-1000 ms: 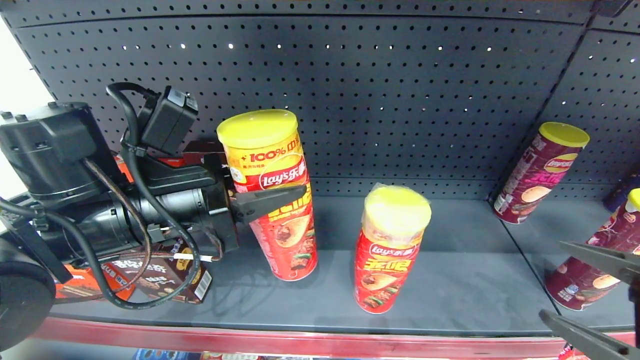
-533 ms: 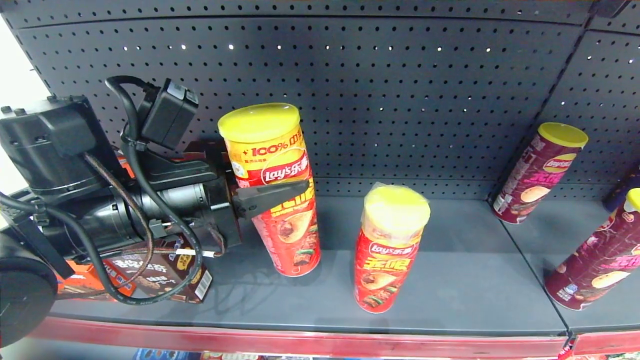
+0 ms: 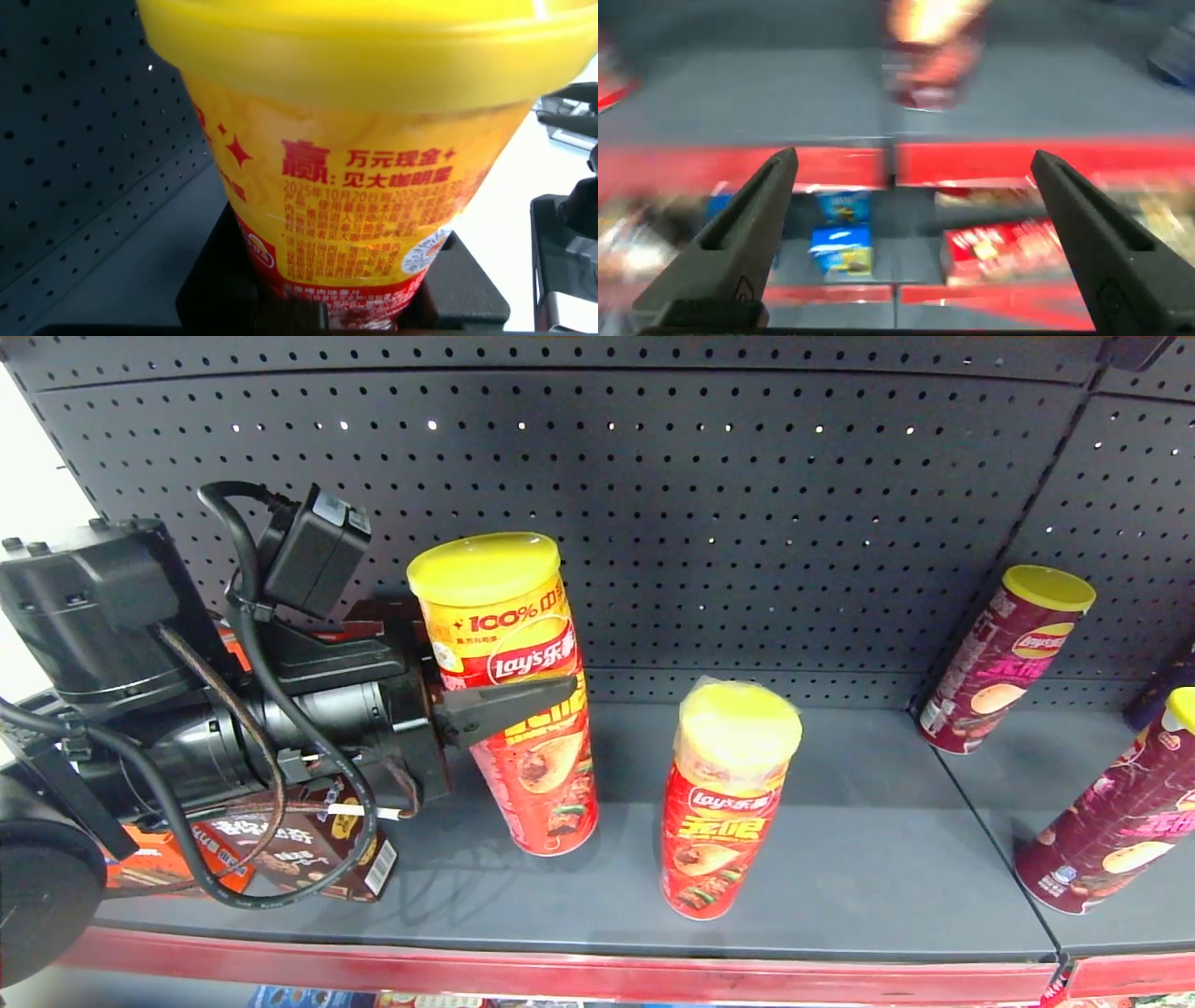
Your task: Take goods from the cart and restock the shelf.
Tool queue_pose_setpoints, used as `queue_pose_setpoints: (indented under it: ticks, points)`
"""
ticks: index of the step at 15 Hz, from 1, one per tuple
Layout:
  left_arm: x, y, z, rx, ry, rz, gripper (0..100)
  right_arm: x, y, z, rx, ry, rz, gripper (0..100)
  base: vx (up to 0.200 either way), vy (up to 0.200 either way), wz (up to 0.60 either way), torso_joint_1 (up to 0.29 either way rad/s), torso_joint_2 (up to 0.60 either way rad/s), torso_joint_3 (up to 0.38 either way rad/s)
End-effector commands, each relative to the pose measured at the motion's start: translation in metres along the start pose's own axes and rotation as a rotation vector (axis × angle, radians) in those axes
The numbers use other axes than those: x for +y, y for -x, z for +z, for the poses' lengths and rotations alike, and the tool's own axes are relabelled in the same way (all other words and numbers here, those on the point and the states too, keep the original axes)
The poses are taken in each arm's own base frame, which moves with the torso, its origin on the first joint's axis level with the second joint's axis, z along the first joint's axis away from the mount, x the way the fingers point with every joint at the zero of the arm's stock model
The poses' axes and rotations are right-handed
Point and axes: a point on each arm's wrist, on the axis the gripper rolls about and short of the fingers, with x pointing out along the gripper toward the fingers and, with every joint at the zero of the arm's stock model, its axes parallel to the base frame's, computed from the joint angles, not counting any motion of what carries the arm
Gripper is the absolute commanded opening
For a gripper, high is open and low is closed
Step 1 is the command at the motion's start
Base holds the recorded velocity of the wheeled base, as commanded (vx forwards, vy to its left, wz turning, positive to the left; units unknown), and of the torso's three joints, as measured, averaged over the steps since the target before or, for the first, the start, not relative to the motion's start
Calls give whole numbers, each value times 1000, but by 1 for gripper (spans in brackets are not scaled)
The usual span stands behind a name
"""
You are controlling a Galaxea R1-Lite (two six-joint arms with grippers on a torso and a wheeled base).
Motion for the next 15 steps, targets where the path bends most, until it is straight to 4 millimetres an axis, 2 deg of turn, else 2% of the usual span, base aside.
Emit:
queue_pose_setpoints:
  ticks: [1,7,8,10,13,15]
  points:
    - [-1,0,1,-1,0,-3,0,1,1,-2,-11,31,49,100,0,0,0,0,0,0]
    - [-4,3,2,-2,-9,-6,0,1,1,-2,-9,6,43,100,0,0,0,0,0,0]
    - [-14,-6,4,-11,-13,-56,0,1,1,-2,-9,5,43,100,0,0,0,0,0,0]
    - [-5,-18,-2,2,-39,-43,0,1,1,-2,-9,6,43,100,0,0,0,0,0,0]
    - [8,-28,4,-17,-69,-14,0,1,1,-2,-9,5,43,100,0,0,0,0,0,0]
    - [17,-35,-4,12,-46,-4,0,1,1,-2,-9,6,43,100,0,0,0,0,0,0]
